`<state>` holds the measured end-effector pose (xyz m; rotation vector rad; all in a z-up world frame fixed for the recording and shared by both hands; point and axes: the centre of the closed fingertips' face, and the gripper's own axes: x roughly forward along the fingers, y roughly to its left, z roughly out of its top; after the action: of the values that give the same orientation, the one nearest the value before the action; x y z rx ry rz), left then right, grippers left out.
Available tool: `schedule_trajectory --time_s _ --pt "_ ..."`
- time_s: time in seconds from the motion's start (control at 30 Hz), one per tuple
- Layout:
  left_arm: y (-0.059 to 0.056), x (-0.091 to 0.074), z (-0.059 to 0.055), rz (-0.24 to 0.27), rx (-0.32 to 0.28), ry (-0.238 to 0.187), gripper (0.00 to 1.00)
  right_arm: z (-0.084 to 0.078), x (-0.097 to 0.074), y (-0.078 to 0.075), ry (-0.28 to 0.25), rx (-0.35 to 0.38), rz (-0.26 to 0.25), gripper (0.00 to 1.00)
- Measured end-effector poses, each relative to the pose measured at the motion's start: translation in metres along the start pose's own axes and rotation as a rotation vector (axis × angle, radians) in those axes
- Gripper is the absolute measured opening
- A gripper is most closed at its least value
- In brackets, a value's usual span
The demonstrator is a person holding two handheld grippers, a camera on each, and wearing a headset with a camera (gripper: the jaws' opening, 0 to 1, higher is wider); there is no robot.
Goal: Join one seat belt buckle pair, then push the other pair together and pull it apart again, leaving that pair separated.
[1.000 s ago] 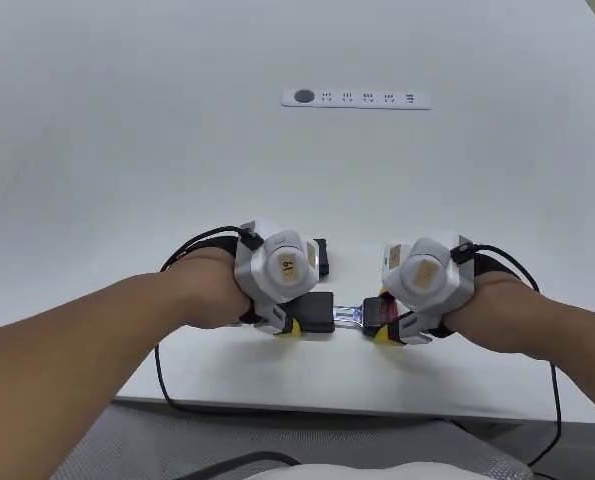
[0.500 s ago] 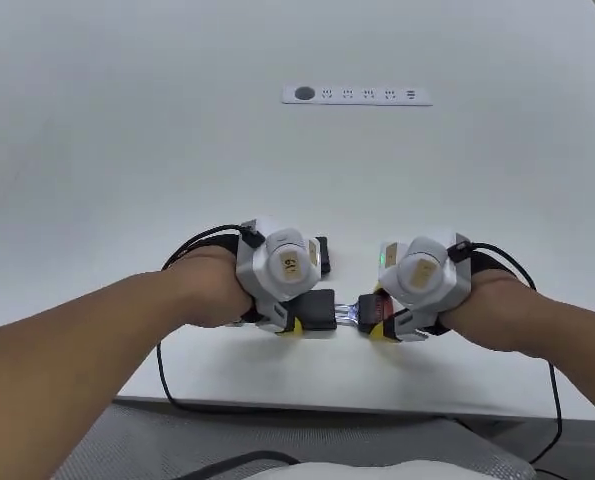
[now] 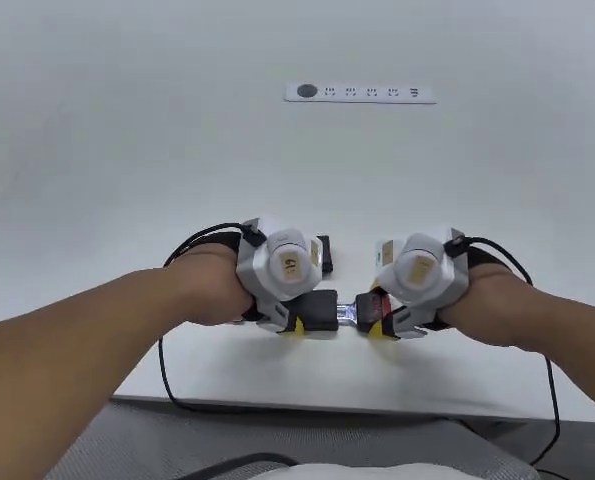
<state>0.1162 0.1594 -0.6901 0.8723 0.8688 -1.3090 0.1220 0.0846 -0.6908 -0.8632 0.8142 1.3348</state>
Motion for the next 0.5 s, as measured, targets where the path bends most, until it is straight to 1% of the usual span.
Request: schedule_trajectory --time_s 0.13,0.17,0.2,0.23,0.27,0.3,0.5 --pt "0.001 0.0 -0.001 0.004 -0.015 0.004 0.32 0.005 0.003 0.0 0.005 0.0 0.008 0.32" --pt "0.0 0.0 -0.001 0.004 -0.013 0.004 0.32 0.007 0.004 0.001 -0.001 0.001 0.009 0.32" --pt "0.0 0.001 -0.002 0.003 -0.015 0.005 0.32 0.012 0.005 0.002 -0.023 0.009 0.014 0.32" --pt "0.0 0.001 -0.002 0.001 -0.011 0.007 0.32 0.014 0.005 0.003 -0.023 0.013 0.014 0.32" --pt "0.0 0.001 -0.002 0.0 -0.01 0.012 0.32 0.015 0.007 0.003 -0.014 -0.003 0.007 0.32" --pt "0.0 0.001 -0.002 -0.001 -0.009 0.013 0.32 0.016 0.007 0.002 -0.01 -0.012 0.004 0.32" --pt "0.0 0.002 -0.001 -0.009 0.0 0.02 0.32 0.017 0.006 0.002 -0.016 -0.008 0.008 0.32"
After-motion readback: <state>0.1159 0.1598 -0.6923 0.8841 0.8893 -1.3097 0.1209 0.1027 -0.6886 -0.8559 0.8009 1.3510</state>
